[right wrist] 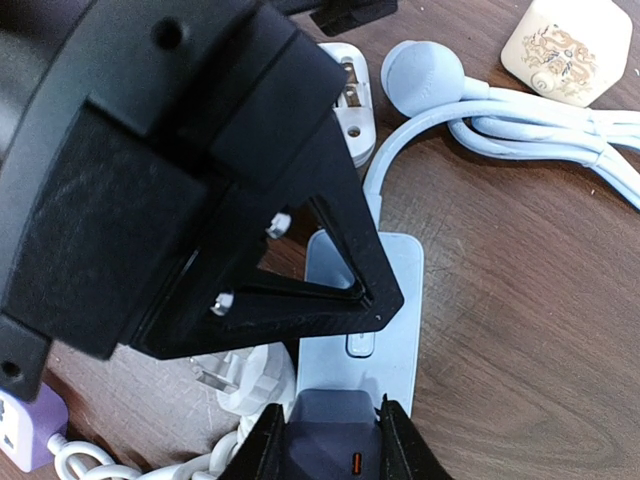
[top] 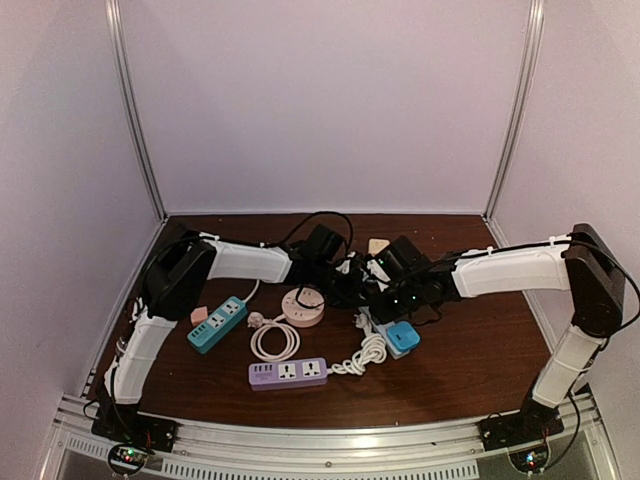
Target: Pull the plug off the socket
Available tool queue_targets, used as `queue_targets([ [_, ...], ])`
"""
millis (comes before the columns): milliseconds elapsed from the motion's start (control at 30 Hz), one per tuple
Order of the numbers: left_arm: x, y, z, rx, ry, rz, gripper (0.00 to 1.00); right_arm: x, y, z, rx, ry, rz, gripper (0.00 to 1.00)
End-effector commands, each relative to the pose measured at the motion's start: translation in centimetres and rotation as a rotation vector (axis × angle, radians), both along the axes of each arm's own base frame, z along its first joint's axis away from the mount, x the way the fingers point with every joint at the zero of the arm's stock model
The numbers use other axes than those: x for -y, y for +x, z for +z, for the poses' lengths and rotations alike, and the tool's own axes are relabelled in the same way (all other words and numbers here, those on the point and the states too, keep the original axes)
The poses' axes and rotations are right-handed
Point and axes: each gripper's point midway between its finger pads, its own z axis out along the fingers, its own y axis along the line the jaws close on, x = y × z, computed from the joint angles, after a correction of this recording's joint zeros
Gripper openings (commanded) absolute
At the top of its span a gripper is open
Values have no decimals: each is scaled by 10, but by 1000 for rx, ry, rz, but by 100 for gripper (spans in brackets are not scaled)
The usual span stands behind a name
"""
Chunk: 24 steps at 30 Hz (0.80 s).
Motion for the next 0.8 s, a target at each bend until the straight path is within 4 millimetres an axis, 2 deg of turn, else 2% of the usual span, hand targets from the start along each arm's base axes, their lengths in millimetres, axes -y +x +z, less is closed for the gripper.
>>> queue_targets([
  [0,-27,-19,-63,-74,192,3,3,-3,14,24,62,21,-19,8],
  [167,-36,-26,-77,-90,223,-1,3,-5,22,48,117,54,-33,8],
  [333,-44,-29,-82,-89,248,-5,3,-5,25,54,131,52,-39,7],
  [600,-48,-29,-87,-83,275,-8,3,-17,16,50,121,39,6,7],
  [767,-48,-30,-85,-80,273,-13,3,-11,13,38,95,9,-7,14],
])
